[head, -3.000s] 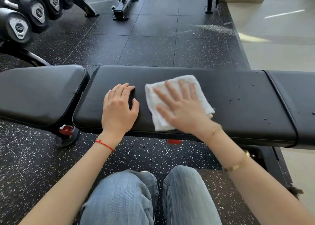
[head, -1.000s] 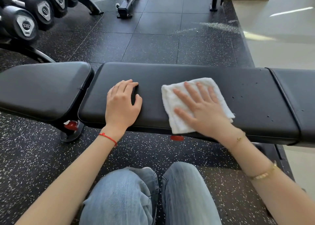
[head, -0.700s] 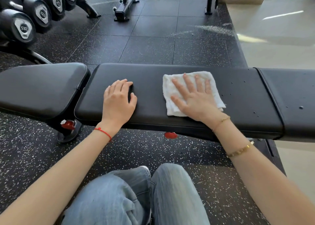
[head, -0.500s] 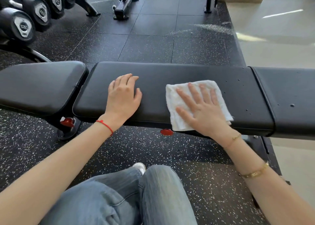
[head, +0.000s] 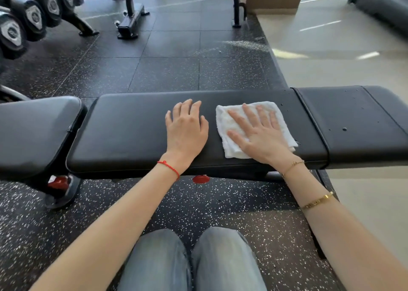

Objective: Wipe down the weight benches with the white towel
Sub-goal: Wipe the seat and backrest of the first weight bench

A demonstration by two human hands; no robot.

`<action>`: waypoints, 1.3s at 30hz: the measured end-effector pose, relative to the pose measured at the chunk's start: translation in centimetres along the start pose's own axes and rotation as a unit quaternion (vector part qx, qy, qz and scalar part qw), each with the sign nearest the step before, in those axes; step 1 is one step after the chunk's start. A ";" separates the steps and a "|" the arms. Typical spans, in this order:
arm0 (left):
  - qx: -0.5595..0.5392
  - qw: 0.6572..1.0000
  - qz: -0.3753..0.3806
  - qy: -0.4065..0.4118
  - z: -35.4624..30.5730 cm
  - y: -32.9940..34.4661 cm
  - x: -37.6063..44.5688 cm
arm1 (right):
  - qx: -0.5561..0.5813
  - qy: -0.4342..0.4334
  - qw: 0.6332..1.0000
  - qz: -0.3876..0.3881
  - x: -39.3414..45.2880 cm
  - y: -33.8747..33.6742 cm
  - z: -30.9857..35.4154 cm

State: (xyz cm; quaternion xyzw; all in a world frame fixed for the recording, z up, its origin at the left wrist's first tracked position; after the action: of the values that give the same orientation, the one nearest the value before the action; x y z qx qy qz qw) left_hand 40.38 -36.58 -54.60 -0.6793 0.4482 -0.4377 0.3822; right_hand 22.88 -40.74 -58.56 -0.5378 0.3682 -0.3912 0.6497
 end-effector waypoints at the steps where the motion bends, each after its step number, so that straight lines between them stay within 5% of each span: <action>1: -0.005 1.000 0.005 -0.002 -0.2 0.4 0.0 | 0.001 0.005 1.000 0.002 0.0 0.0 0.0; 19: -0.030 0.999 -0.009 -0.021 -2.1 3.0 -1.0 | -0.004 0.077 0.995 -0.058 -4.8 0.3 -3.5; 26: -0.016 0.999 -0.019 -0.045 -2.4 3.0 -1.0 | 0.023 0.075 0.997 0.014 1.7 -1.2 -9.7; 35: -0.008 0.995 -0.021 -0.100 -3.4 3.0 -1.3 | -0.001 -0.147 0.989 -0.001 -2.6 -0.8 -6.0; 39: 0.002 0.995 -0.020 -0.100 -3.6 2.9 -1.4 | 0.015 -0.108 0.994 0.010 0.7 -1.0 -8.8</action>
State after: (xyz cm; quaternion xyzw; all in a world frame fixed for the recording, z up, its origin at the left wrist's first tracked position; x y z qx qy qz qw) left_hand 35.91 -36.57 -56.38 -0.7272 0.3935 -0.3764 0.4180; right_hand 15.17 -45.13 -58.95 -0.5634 0.2953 -0.3300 0.6975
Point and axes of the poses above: each hand's wrist, its own x-axis towards the middle knuckle, its own y-axis out of the palm, z = x × y, the point moved 10 cm from there along x, towards the middle knuckle, and after that the axes turned 1 degree about y, right-handed, at the moved point
